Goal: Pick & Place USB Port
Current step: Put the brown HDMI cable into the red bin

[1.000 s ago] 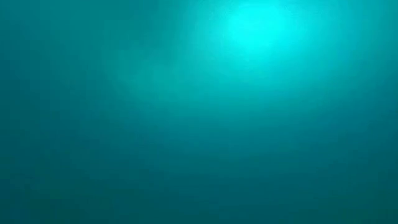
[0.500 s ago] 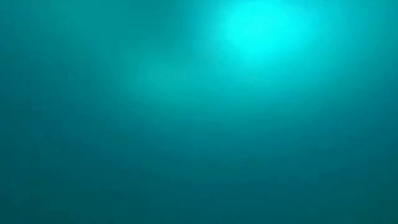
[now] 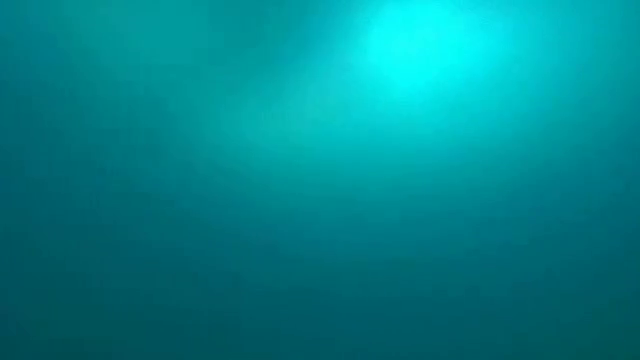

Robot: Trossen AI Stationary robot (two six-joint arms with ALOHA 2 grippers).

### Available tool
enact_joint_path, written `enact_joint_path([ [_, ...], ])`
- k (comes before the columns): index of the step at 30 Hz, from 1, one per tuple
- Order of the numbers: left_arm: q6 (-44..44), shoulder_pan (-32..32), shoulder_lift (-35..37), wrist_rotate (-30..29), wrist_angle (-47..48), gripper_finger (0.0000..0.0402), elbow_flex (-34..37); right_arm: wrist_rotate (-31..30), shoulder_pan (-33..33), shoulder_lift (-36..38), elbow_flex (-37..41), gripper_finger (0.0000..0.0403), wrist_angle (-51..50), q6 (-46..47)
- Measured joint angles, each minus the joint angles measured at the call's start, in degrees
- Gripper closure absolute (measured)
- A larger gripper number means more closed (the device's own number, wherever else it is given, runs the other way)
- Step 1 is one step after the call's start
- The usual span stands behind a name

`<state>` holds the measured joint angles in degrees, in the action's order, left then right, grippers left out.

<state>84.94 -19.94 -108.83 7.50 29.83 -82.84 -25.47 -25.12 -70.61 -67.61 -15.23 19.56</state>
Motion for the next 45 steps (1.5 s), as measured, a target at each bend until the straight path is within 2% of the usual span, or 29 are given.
enact_joint_path([
  [6,-5.23,2.03,5.48,-5.84,-1.14,0.0188,-0.16,0.02,0.0,-0.01,0.0,0.0248,-0.16,-0.04],
  [12,-11.0,5.07,13.73,-11.1,-1.67,0.02,-0.25,0.17,-0.03,0.0,0.0,0.0248,-0.49,0.78],
  [16,-14.74,6.19,18.85,-13.98,1.69,0.0212,-0.25,0.2,-0.07,0.0,0.0,0.0248,-0.49,1.93],
  [19,-20.98,6.89,21.19,-15.79,6.42,0.0223,-0.25,0.2,-0.07,-0.01,-0.02,0.0248,-0.54,2.28],
  [24,-36.89,5.8,22.45,-18.84,15.07,0.0245,-0.24,0.2,-0.07,0.0,-0.02,0.0248,-0.73,2.28],
  [26,-36.01,5.61,22.37,-18.92,20.97,0.025,-0.2,0.21,-0.07,-0.02,-0.02,0.0248,-0.44,2.28],
  [29,-27.05,7.71,21.86,-19.2,29.38,0.0252,-0.21,0.22,-0.07,0.0,-0.02,0.0248,-0.52,2.3],
  [33,-19.11,10.04,21.08,-23.55,38.15,0.0252,-0.12,0.2,-0.09,0.0,-0.02,0.0248,-0.75,2.3],
  [40,-17.84,16.46,19.56,-25.13,40.47,0.0252,0.55,0.07,0.0,0.0,-0.02,0.0248,-0.89,0.85],
  [45,-18.57,21.65,18.69,-24.3,36.7,0.0252,4.95,0.04,0.97,-0.01,-0.01,0.0248,-0.95,0.77],
])
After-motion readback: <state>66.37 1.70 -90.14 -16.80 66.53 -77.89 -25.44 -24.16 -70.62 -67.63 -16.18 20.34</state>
